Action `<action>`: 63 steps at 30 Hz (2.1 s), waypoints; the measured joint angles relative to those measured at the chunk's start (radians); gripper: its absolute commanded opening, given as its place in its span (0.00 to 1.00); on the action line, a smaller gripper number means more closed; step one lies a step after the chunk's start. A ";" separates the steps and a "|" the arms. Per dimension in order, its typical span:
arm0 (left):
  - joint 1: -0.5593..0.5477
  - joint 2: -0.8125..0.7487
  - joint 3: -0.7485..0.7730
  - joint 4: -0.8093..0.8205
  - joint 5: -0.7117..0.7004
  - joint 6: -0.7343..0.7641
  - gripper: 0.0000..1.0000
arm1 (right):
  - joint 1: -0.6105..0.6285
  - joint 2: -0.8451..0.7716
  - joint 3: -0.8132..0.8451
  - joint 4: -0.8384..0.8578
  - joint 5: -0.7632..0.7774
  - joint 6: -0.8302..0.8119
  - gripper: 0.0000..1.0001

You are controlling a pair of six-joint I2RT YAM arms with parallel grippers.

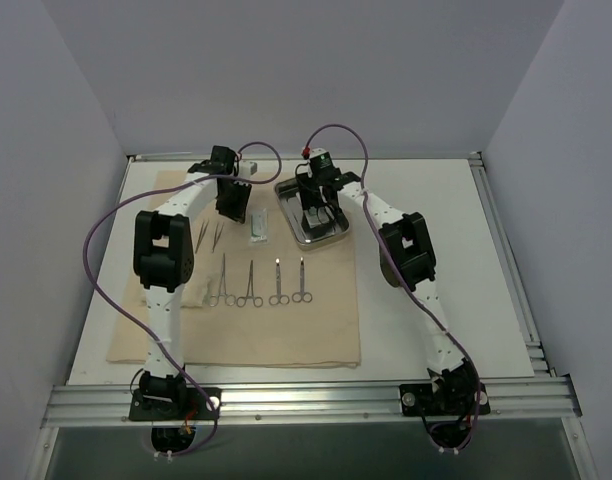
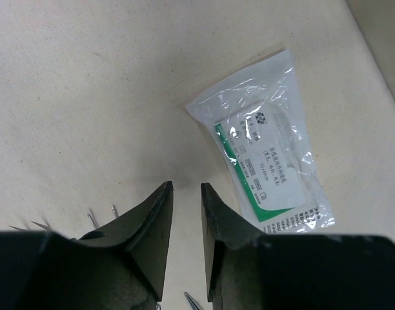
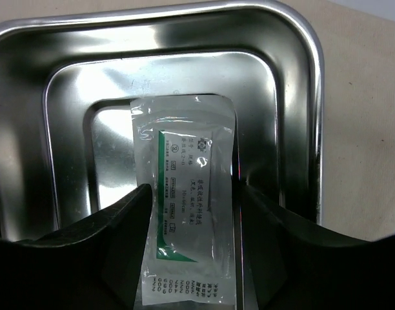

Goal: Open and lay out the surgical kit
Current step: Pick up the medical item from the container, then place the medical item in the surgical kit.

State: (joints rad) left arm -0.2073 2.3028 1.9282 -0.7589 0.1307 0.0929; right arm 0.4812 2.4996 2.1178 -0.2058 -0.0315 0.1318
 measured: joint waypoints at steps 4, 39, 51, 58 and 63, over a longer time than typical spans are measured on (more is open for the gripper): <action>0.000 -0.018 0.000 0.001 0.016 -0.004 0.42 | 0.000 0.023 0.022 0.005 0.002 0.003 0.54; -0.037 0.069 0.090 -0.014 0.159 -0.001 0.49 | -0.010 -0.051 -0.092 0.063 -0.027 0.048 0.08; -0.037 0.054 0.090 -0.016 0.169 -0.010 0.49 | -0.010 -0.160 -0.178 0.108 -0.026 0.097 0.00; -0.033 -0.087 0.089 -0.049 0.224 0.001 0.56 | -0.008 -0.357 -0.407 0.321 -0.044 0.185 0.00; -0.011 -0.258 0.055 -0.048 0.343 0.021 0.63 | 0.016 -0.474 -0.586 0.556 -0.071 0.269 0.00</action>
State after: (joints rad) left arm -0.2180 2.0449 1.9827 -0.8070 0.4732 0.1143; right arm 0.4973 2.0254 1.5318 0.3504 -0.1028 0.4011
